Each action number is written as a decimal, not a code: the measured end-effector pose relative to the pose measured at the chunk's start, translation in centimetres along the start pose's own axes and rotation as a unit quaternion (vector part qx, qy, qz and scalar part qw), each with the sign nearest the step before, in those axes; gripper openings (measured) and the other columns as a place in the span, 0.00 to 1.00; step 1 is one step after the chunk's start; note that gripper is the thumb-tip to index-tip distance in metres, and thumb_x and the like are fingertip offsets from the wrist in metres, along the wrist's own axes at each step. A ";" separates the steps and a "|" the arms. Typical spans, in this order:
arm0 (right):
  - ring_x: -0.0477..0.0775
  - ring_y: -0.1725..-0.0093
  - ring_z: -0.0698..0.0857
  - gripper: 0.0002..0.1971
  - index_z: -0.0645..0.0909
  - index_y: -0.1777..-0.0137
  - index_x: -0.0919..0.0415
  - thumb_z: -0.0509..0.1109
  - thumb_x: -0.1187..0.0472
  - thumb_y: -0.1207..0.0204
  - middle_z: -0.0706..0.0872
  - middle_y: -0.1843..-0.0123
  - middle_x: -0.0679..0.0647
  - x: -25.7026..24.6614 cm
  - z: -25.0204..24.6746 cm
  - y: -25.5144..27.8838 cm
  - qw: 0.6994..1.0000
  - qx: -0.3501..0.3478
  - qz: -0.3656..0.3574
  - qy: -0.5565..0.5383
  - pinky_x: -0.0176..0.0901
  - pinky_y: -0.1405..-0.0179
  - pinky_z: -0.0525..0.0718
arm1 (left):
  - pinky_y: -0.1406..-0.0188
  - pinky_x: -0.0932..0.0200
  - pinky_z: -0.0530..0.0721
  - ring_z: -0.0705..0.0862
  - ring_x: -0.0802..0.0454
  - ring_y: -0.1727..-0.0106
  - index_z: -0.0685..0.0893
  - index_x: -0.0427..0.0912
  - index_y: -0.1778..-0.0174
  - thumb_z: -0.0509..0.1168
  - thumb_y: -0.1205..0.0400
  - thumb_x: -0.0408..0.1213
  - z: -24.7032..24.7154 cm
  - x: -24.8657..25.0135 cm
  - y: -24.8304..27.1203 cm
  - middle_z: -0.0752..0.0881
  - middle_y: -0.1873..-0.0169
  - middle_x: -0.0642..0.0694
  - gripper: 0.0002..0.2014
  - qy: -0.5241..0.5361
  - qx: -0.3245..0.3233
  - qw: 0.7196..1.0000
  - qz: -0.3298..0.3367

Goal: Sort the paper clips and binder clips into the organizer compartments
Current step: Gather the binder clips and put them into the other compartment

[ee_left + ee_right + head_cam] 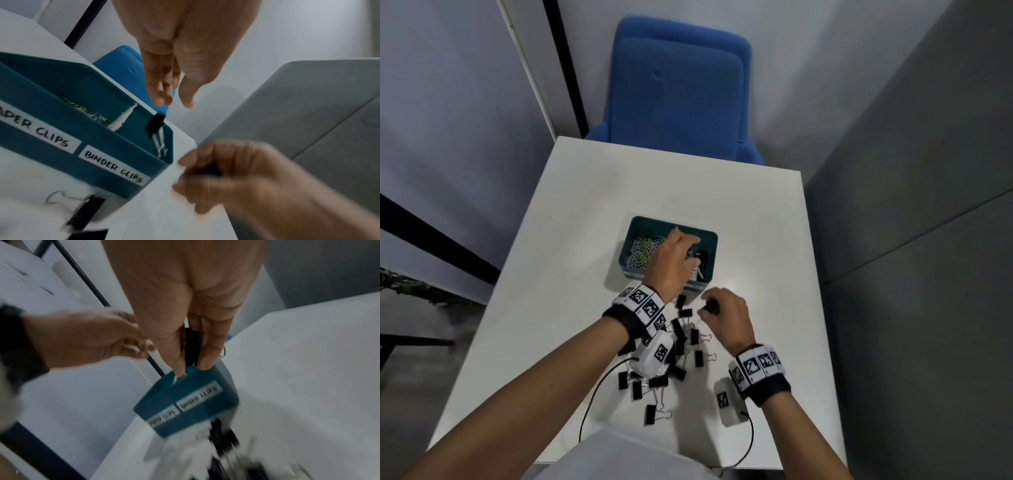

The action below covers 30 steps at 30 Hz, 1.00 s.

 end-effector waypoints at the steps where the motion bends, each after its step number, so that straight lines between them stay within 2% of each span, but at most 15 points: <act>1: 0.46 0.56 0.82 0.11 0.85 0.50 0.54 0.77 0.66 0.31 0.86 0.52 0.49 -0.9 -1.0 -1.0 1.000 0.017 -0.013 -0.005 0.24 0.56 0.75 | 0.55 0.62 0.79 0.79 0.55 0.56 0.82 0.44 0.38 0.70 0.20 0.35 0.0 -0.2 0.5 0.79 0.41 0.48 0.15 -0.020 0.006 1.000 0.001; 2: 0.47 0.56 0.83 0.11 0.84 0.50 0.54 0.77 0.66 0.30 0.86 0.53 0.49 -1.8 -1.9 -2.1 0.999 0.031 -0.026 -0.012 0.26 0.55 0.78 | 0.60 0.63 0.75 0.78 0.56 0.57 0.83 0.45 0.41 0.69 0.20 0.34 0.0 -0.6 1.2 0.80 0.44 0.49 0.11 -0.044 0.008 0.999 -0.001; 3: 0.49 0.55 0.85 0.11 0.84 0.49 0.55 0.77 0.65 0.30 0.87 0.52 0.50 -2.6 -2.7 -3.2 0.998 0.042 -0.037 -0.018 0.33 0.53 0.83 | 0.62 0.64 0.72 0.78 0.56 0.58 0.84 0.45 0.44 0.68 0.19 0.34 0.3 -1.5 2.1 0.82 0.47 0.50 0.09 -0.068 0.000 0.998 -0.007; 5: 0.53 0.52 0.87 0.15 0.84 0.42 0.57 0.77 0.63 0.28 0.89 0.47 0.53 -3.8 -3.7 -5.3 0.998 0.045 -0.043 -0.011 0.47 0.48 0.86 | 0.64 0.63 0.74 0.82 0.54 0.55 0.82 0.47 0.43 0.67 0.19 0.38 1.3 -4.0 4.2 0.82 0.46 0.50 0.09 -0.111 -0.043 0.993 -0.027; 6: 0.54 0.49 0.87 0.18 0.83 0.38 0.57 0.77 0.60 0.28 0.88 0.44 0.54 -4.4 -4.0 -6.2 0.999 0.036 -0.040 0.007 0.48 0.46 0.86 | 0.61 0.60 0.78 0.82 0.52 0.51 0.80 0.48 0.39 0.68 0.20 0.43 2.0 -5.7 5.4 0.81 0.42 0.49 0.14 -0.141 -0.081 0.986 -0.039; 8: 0.57 0.47 0.86 0.23 0.79 0.32 0.56 0.76 0.55 0.26 0.86 0.40 0.56 -5.0 -3.8 -7.0 0.998 0.013 -0.035 0.055 0.48 0.48 0.84 | 0.53 0.53 0.80 0.79 0.46 0.40 0.71 0.48 0.30 0.69 0.24 0.55 3.6 -9.5 7.8 0.74 0.34 0.45 0.29 -0.216 -0.190 0.954 -0.082; 11: 0.57 0.49 0.86 0.23 0.77 0.32 0.54 0.76 0.54 0.26 0.86 0.41 0.56 -4.6 -2.3 -5.5 0.996 -0.028 -0.051 0.073 0.51 0.49 0.85 | 0.40 0.46 0.77 0.67 0.40 0.27 0.50 0.47 0.18 0.71 0.32 0.66 5.0 -14.2 11.8 0.57 0.21 0.40 0.54 -0.272 -0.324 0.897 -0.126; 14: 0.55 0.50 0.84 0.24 0.77 0.33 0.52 0.78 0.56 0.28 0.84 0.39 0.54 -2.1 1.6 -1.9 0.981 -0.133 -0.068 0.127 0.51 0.46 0.85 | 0.33 0.45 0.75 0.60 0.39 0.22 0.36 0.51 0.17 0.76 0.36 0.63 5.7 -16.1 14.9 0.46 0.17 0.41 0.64 -0.280 -0.369 0.880 -0.098; 16: 0.58 0.39 0.81 0.36 0.69 0.24 0.50 0.80 0.57 0.31 0.76 0.29 0.56 0.4 4.6 0.4 0.952 -0.210 -0.061 0.212 0.50 0.45 0.84 | 0.34 0.46 0.75 0.57 0.40 0.20 0.32 0.54 0.18 0.79 0.37 0.57 6.4 -16.8 16.1 0.42 0.16 0.41 0.66 -0.285 -0.372 0.880 -0.079; 19: 0.66 0.26 0.67 0.58 0.48 0.16 0.44 0.84 0.61 0.39 0.55 0.18 0.61 4.0 8.0 2.5 0.917 -0.282 -0.031 0.279 0.57 0.45 0.85 | 0.38 0.47 0.77 0.58 0.40 0.21 0.33 0.57 0.18 0.79 0.35 0.50 7.1 -17.2 16.4 0.40 0.17 0.41 0.64 -0.267 -0.351 0.895 -0.067; 21: 0.68 0.26 0.64 0.61 0.43 0.17 0.42 0.84 0.62 0.40 0.51 0.18 0.60 4.8 9.3 3.1 0.911 -0.292 -0.029 0.289 0.57 0.47 0.86 | 0.37 0.49 0.78 0.59 0.41 0.21 0.40 0.56 0.17 0.77 0.31 0.47 7.5 -17.1 16.2 0.40 0.17 0.41 0.58 -0.239 -0.345 0.905 -0.072; 23: 0.67 0.30 0.66 0.55 0.47 0.17 0.43 0.80 0.62 0.36 0.55 0.21 0.60 4.1 10.0 3.4 0.920 -0.271 -0.044 0.279 0.55 0.51 0.86 | 0.39 0.50 0.79 0.66 0.41 0.24 0.51 0.53 0.17 0.75 0.28 0.43 7.7 -16.8 15.6 0.46 0.18 0.41 0.48 -0.206 -0.334 0.916 -0.082; 25: 0.65 0.35 0.70 0.44 0.57 0.19 0.46 0.77 0.61 0.32 0.62 0.26 0.60 3.0 10.5 3.4 0.939 -0.240 -0.051 0.241 0.54 0.52 0.84 | 0.48 0.50 0.82 0.75 0.41 0.38 0.61 0.52 0.21 0.73 0.26 0.40 7.6 -16.0 14.6 0.58 0.25 0.41 0.39 -0.181 -0.303 0.932 -0.080; 27: 0.64 0.38 0.73 0.34 0.65 0.25 0.48 0.74 0.60 0.29 0.67 0.30 0.59 2.5 11.0 3.4 0.952 -0.211 -0.047 0.218 0.53 0.56 0.84 | 0.60 0.54 0.80 0.74 0.45 0.54 0.68 0.50 0.28 0.73 0.27 0.37 7.6 -15.5 13.8 0.65 0.38 0.45 0.33 -0.165 -0.271 0.945 -0.074; 30: 0.63 0.41 0.76 0.24 0.72 0.33 0.53 0.73 0.62 0.29 0.71 0.35 0.59 2.6 11.5 3.1 0.960 -0.185 -0.035 0.207 0.50 0.61 0.81 | 0.66 0.57 0.73 0.72 0.46 0.60 0.72 0.45 0.43 0.74 0.27 0.35 7.4 -15.1 13.1 0.64 0.47 0.47 0.21 -0.165 -0.246 0.951 -0.090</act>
Point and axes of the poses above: each hand's wrist, its own y-axis away from the middle knuckle, its own z-axis out of the palm, x = y × z, the point moved 8 cm from there along -y, towards the middle knuckle
